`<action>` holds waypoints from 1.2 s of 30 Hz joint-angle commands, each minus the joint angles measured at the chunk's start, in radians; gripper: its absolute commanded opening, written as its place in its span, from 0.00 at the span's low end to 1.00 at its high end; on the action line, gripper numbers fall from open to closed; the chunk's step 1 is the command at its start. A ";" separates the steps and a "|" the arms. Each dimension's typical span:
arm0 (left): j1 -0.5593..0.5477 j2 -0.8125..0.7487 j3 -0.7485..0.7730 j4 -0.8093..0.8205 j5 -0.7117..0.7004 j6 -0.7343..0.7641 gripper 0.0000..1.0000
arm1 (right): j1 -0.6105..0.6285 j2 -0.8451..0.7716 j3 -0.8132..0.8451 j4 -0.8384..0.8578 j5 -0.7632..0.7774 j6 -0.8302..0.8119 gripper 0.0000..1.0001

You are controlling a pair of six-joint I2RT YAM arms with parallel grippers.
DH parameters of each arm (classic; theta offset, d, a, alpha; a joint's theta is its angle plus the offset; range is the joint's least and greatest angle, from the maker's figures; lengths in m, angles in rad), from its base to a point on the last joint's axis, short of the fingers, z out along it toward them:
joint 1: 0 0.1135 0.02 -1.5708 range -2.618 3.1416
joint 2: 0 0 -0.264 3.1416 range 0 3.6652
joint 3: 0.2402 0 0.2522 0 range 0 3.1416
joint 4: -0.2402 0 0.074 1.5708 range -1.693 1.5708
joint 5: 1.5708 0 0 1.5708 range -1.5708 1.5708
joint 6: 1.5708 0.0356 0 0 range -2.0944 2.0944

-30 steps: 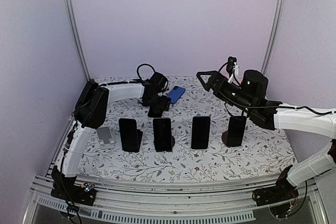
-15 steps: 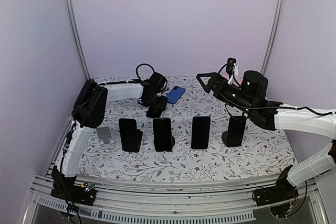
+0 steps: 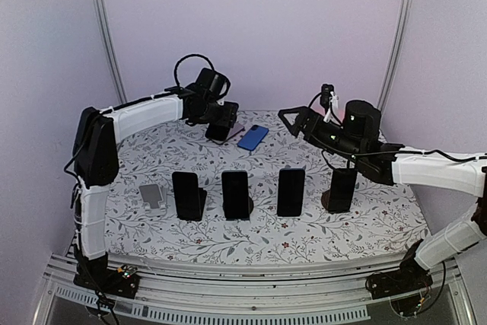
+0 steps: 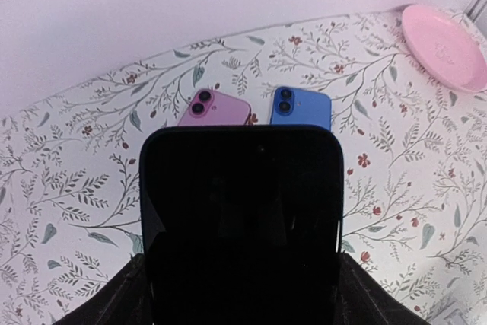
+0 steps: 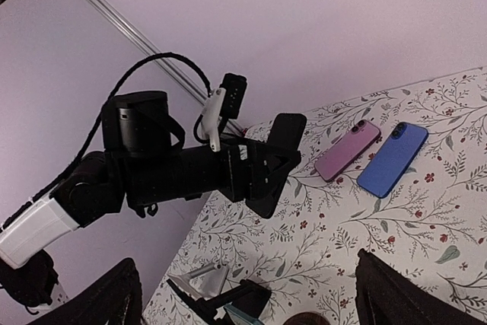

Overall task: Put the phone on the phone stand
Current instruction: Pick up the phone from the center of the board, then pass from the left arm to the right

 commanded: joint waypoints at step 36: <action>-0.220 -0.588 -0.688 0.642 0.165 0.362 0.58 | -0.008 0.328 0.315 0.005 -0.349 0.019 0.55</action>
